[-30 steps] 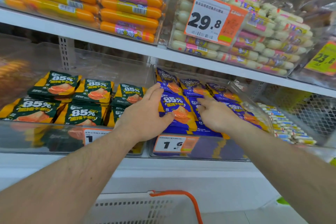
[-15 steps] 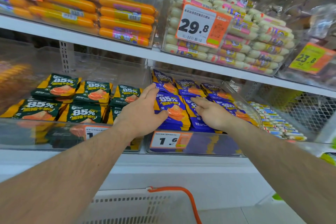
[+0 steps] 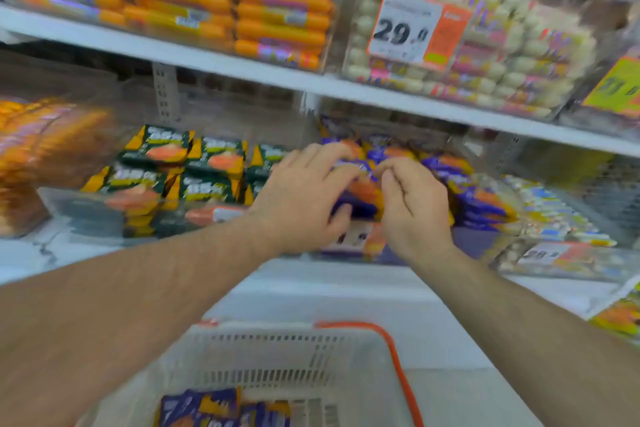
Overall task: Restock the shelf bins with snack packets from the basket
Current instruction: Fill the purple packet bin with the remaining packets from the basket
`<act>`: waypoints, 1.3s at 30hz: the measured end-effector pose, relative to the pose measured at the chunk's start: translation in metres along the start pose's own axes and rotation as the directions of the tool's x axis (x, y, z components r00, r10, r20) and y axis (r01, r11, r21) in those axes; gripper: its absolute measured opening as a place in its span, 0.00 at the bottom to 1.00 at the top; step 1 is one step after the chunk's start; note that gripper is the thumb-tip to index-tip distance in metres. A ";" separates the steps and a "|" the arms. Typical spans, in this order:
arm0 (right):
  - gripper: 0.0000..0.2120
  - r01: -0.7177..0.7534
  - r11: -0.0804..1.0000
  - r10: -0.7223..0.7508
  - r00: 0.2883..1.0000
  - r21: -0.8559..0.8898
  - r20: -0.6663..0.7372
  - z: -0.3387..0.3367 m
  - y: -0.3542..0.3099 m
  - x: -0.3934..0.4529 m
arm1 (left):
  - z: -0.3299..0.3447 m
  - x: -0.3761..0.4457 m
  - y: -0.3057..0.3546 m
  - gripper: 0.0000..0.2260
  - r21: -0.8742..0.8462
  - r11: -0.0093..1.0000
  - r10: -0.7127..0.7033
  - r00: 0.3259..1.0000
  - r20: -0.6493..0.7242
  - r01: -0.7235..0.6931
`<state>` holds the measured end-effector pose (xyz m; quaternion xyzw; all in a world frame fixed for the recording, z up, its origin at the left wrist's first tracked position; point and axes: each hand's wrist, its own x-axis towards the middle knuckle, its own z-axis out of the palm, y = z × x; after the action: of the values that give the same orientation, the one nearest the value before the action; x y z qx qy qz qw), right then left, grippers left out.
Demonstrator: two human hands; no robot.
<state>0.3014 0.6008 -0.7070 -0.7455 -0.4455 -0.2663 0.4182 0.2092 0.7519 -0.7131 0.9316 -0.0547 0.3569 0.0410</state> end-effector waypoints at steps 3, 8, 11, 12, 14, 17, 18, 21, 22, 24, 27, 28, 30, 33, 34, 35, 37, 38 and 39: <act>0.14 -0.135 0.970 0.114 0.987 0.200 0.117 0.038 -0.017 -0.065 | -0.003 -0.067 0.011 0.13 -0.046 0.994 0.109 0.968 0.226 -0.101; 0.11 -0.632 0.769 0.538 0.556 -0.098 0.634 0.126 0.009 -0.170 | 0.027 -0.154 -0.009 0.16 0.086 0.955 -0.234 0.539 0.809 0.285; 0.11 -0.634 0.691 0.601 0.235 -0.348 0.764 0.166 0.017 -0.226 | 0.038 -0.180 -0.015 0.15 0.117 0.914 -0.272 0.372 0.887 0.389; 0.11 -0.638 0.661 0.611 0.153 -0.395 0.776 0.177 0.017 -0.245 | 0.040 -0.188 -0.017 0.14 0.125 0.912 -0.263 0.323 0.909 0.391; 0.09 -0.631 0.628 0.611 0.039 -0.455 0.790 0.203 0.018 -0.286 | 0.043 -0.202 -0.024 0.07 0.173 0.896 -0.273 0.202 0.941 0.409; 0.06 -0.475 0.761 0.501 -0.001 -0.441 0.866 0.238 0.011 -0.326 | 0.047 -0.211 -0.033 0.07 0.194 0.829 -0.287 0.101 0.953 0.524; 0.12 -0.405 0.817 0.454 0.014 -0.410 0.891 0.247 0.008 -0.332 | 0.047 -0.211 -0.035 0.08 0.192 0.804 -0.285 0.082 0.955 0.563; 0.31 -0.239 0.890 0.419 0.095 -0.388 0.903 0.270 0.000 -0.341 | 0.052 -0.219 -0.045 0.10 0.207 0.742 -0.294 0.032 0.955 0.637; 0.36 -0.211 0.893 0.426 0.102 -0.398 0.899 0.275 -0.003 -0.345 | 0.052 -0.220 -0.046 0.13 0.226 0.729 -0.303 0.009 0.953 0.646; 0.42 -0.180 0.880 0.460 0.089 -0.440 0.883 0.285 -0.005 -0.354 | 0.053 -0.222 -0.049 0.15 0.235 0.709 -0.312 -0.003 0.950 0.665; 0.46 -0.148 0.848 0.521 0.058 -0.509 0.851 0.290 -0.005 -0.366 | 0.054 -0.221 -0.050 0.14 0.251 0.677 -0.317 -0.035 0.948 0.692; 0.45 -0.157 0.827 0.552 0.044 -0.540 0.833 0.290 -0.005 -0.368 | 0.054 -0.219 -0.050 0.14 0.249 0.673 -0.316 -0.034 0.948 0.696; 0.36 -0.227 0.785 0.595 0.016 -0.577 0.803 0.287 -0.002 -0.365 | 0.054 -0.216 -0.049 0.14 0.249 0.673 -0.319 -0.031 0.947 0.696; 0.04 -0.452 0.746 0.534 -0.033 -0.489 0.845 0.266 0.004 -0.340 | 0.053 -0.208 -0.048 0.16 0.245 0.713 -0.327 0.002 0.945 0.657; 0.06 -0.456 0.771 0.491 -0.019 -0.445 0.871 0.256 0.007 -0.328 | 0.051 -0.205 -0.047 0.16 0.243 0.727 -0.330 0.017 0.944 0.642; 0.12 -0.426 0.808 0.449 0.001 -0.406 0.893 0.245 0.009 -0.313 | 0.049 -0.202 -0.045 0.16 0.233 0.745 -0.329 0.041 0.943 0.624; 0.17 -0.344 0.870 0.383 0.024 -0.352 0.923 0.218 0.008 -0.275 | 0.045 -0.194 -0.041 0.18 0.206 0.786 -0.317 0.095 0.943 0.582; 0.15 -0.311 0.893 0.354 0.035 -0.326 0.935 0.205 0.006 -0.256 | 0.043 -0.190 -0.037 0.19 0.190 0.805 -0.305 0.117 0.945 0.562; 0.12 -0.287 0.910 0.324 0.044 -0.298 0.945 0.190 0.004 -0.235 | 0.041 -0.184 -0.033 0.20 0.172 0.822 -0.285 0.131 0.950 0.543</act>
<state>0.2014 0.6594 -0.9864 -0.8138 -0.4358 0.3804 0.0549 0.1045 0.7935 -0.8674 0.9173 0.1554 -0.3086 0.1978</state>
